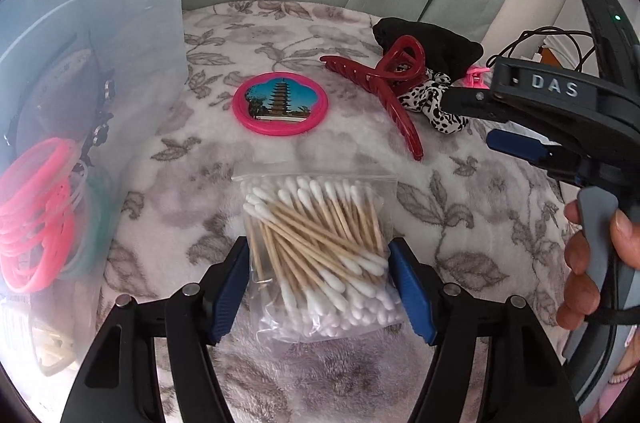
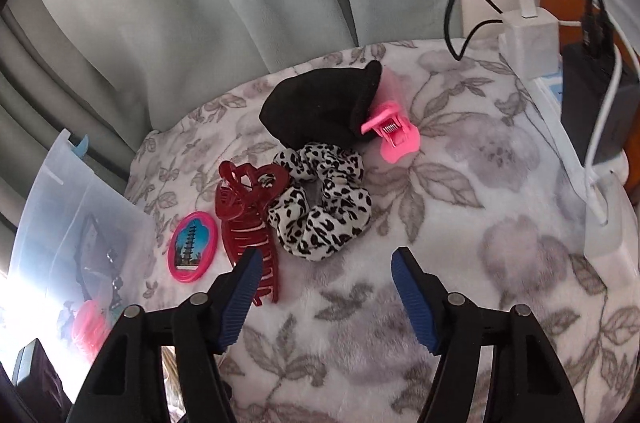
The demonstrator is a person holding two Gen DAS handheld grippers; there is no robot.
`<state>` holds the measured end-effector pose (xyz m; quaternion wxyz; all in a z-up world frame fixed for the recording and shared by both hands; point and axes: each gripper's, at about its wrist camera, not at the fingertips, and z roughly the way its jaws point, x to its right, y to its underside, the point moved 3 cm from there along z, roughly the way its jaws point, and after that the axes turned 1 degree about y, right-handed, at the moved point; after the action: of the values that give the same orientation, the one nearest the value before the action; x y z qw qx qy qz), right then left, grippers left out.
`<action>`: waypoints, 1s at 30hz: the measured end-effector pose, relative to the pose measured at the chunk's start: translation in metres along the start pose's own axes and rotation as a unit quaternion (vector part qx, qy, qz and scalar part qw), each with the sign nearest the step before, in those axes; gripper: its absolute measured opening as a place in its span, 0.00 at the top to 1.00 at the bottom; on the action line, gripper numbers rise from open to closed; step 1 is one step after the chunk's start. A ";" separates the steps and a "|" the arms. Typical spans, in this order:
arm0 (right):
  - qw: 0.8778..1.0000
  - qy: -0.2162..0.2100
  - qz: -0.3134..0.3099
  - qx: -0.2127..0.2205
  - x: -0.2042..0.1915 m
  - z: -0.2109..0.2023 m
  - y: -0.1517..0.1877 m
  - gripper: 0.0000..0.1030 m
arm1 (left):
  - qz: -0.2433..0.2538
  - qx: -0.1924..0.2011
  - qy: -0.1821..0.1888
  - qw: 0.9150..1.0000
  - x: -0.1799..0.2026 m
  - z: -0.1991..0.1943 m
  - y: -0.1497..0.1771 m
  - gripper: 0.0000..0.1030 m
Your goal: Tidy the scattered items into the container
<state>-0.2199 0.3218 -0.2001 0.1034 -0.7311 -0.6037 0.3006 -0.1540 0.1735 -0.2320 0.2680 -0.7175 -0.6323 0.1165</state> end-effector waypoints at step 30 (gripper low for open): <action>0.991 -0.014 0.129 0.003 0.036 -0.056 0.046 0.82 | -0.040 0.001 0.016 0.999 -0.014 -0.010 0.008 0.49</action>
<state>-0.1473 0.3564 -0.1898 0.0569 -0.7984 -0.5046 0.3237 -0.1449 0.1575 -0.2299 0.2830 -0.6930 -0.6563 0.0949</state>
